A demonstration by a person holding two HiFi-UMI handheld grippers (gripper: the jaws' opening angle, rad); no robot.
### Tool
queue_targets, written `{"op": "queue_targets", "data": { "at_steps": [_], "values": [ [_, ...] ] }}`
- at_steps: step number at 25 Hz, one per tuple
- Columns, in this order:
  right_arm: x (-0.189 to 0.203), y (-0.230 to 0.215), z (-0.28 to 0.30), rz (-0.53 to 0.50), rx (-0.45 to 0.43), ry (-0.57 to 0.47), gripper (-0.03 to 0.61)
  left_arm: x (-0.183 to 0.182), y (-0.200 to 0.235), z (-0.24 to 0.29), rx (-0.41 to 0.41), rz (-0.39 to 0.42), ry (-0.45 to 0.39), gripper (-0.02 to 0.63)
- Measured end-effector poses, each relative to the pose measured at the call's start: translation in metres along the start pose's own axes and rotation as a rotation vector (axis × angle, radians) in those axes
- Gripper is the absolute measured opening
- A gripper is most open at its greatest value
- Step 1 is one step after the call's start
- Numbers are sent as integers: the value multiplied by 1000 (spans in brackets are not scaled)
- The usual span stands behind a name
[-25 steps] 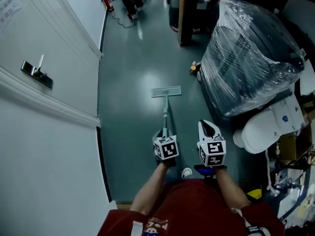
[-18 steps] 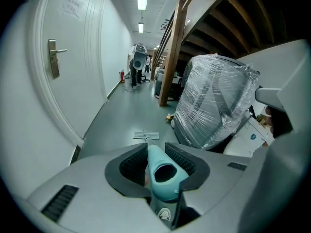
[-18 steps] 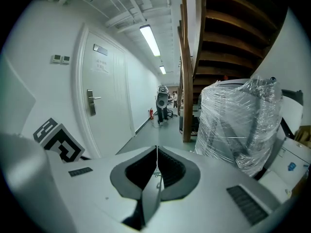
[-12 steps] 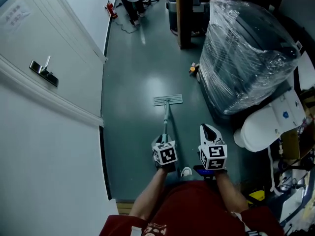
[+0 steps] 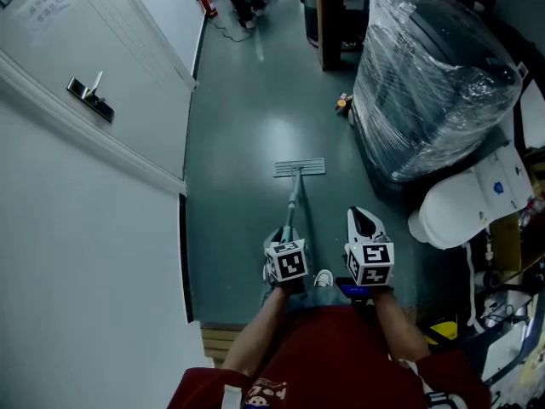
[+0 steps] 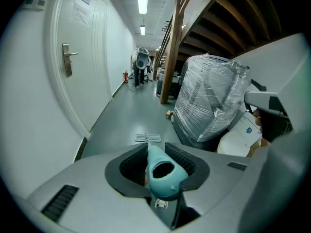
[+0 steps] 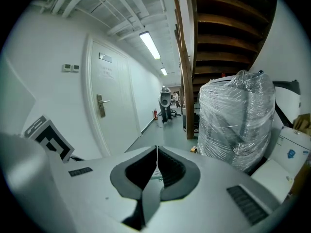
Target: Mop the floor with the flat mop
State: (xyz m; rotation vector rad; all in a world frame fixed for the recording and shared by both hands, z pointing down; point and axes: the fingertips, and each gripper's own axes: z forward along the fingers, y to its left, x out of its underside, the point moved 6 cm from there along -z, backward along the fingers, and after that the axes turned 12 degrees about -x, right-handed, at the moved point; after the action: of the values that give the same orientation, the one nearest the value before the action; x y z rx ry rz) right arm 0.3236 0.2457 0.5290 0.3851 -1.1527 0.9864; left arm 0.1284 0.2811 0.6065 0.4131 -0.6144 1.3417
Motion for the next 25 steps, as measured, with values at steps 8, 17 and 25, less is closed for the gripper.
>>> {"op": "queue_targets", "data": {
  "at_steps": [8,17,25],
  "values": [
    [14,42,-10,0,18,14,20,27,22,-24,38,23,-1,126],
    [30,139,-12,-43,27,34,20,69,93,-45,85,20,3,126],
    [33,179,-22,-58,40,27,20,94,109,-70,112,52,8,126]
  ]
}}
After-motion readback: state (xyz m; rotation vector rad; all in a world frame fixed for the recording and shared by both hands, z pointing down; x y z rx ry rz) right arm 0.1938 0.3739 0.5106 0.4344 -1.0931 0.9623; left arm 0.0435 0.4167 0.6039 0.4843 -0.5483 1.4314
